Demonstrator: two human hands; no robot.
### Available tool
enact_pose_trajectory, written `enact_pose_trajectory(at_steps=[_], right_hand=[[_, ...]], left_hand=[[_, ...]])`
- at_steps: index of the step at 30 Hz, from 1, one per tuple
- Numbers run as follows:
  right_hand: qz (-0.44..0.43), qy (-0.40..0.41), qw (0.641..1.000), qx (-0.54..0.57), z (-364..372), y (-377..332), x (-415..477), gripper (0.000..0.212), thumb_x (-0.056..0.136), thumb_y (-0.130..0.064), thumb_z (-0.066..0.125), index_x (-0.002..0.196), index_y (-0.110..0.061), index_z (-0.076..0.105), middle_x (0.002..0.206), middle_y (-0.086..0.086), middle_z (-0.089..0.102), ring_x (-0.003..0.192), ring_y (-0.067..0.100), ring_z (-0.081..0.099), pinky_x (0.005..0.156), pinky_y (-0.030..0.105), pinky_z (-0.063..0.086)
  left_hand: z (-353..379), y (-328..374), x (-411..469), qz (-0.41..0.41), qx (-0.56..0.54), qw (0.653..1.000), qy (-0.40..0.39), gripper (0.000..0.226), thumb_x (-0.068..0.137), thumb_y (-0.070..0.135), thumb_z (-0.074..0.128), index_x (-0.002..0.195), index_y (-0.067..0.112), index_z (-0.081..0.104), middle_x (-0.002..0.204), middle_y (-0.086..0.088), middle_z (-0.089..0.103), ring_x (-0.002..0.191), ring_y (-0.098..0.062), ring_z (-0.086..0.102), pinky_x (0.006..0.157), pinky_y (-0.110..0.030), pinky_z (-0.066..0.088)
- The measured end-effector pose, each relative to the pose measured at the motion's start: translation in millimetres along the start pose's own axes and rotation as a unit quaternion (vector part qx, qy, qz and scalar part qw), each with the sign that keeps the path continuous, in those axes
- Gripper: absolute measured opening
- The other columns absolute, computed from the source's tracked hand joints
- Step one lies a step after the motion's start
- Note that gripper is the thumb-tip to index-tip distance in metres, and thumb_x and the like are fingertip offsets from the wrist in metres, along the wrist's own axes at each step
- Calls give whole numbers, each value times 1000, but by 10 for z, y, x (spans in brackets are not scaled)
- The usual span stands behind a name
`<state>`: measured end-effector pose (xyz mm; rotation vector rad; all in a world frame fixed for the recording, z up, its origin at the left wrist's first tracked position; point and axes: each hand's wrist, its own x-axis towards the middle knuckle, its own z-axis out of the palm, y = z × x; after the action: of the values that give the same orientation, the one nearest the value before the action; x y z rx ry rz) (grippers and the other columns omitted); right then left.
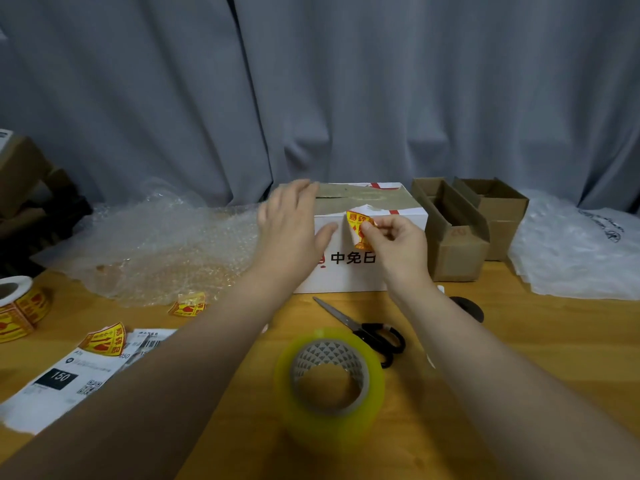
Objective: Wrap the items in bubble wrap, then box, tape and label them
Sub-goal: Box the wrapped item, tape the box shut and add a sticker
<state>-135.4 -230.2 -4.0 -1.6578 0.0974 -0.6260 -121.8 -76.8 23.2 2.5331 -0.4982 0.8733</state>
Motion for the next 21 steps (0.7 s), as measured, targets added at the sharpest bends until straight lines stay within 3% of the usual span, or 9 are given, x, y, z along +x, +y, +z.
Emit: enact_pose_trajectory(at_steps=[2, 5, 8, 12, 21], right_hand=[[-25, -18, 999, -45, -14, 72, -7, 18, 82, -24, 74, 79, -11, 62, 71, 0, 60, 67, 10, 53, 64, 24, 46], [-54, -36, 993, -104, 42, 185, -103, 22, 81, -27, 75, 74, -14, 58, 67, -3, 57, 62, 6, 49, 58, 13, 39], [-67, -23, 990, -121, 133, 270, -170, 23, 83, -29, 73, 73, -16, 58, 66, -1, 59, 62, 7, 50, 57, 11, 39], [-66, 14, 990, -127, 182, 312, -153, 21, 84, -30, 71, 75, -18, 58, 69, -5, 57, 65, 6, 51, 57, 10, 39], [-72, 36, 986, -148, 207, 362, -110, 19, 86, -34, 69, 77, -19, 60, 71, -4, 61, 67, 7, 54, 56, 10, 40]], left_hand=[[40, -80, 100, 41, 25, 998, -40, 45, 95, 35, 49, 136, 18, 45, 139, -1, 46, 133, -22, 34, 112, -37, 15], [121, -162, 132, 86, 8, 991, -100, 41, 98, 39, 38, 132, 21, 53, 133, 1, 55, 126, -21, 44, 108, -36, 22], [153, -183, 119, 75, -20, 994, -72, 45, 95, 47, 38, 128, 24, 57, 130, 4, 58, 123, -19, 47, 104, -35, 26], [169, -215, 124, 77, -5, 994, -80, 43, 92, 48, 49, 130, 29, 53, 131, 8, 55, 125, -17, 44, 106, -35, 24], [271, -158, 107, 60, 24, 997, -50, 43, 89, 51, 51, 125, 28, 51, 121, 5, 52, 119, -19, 42, 101, -32, 18]])
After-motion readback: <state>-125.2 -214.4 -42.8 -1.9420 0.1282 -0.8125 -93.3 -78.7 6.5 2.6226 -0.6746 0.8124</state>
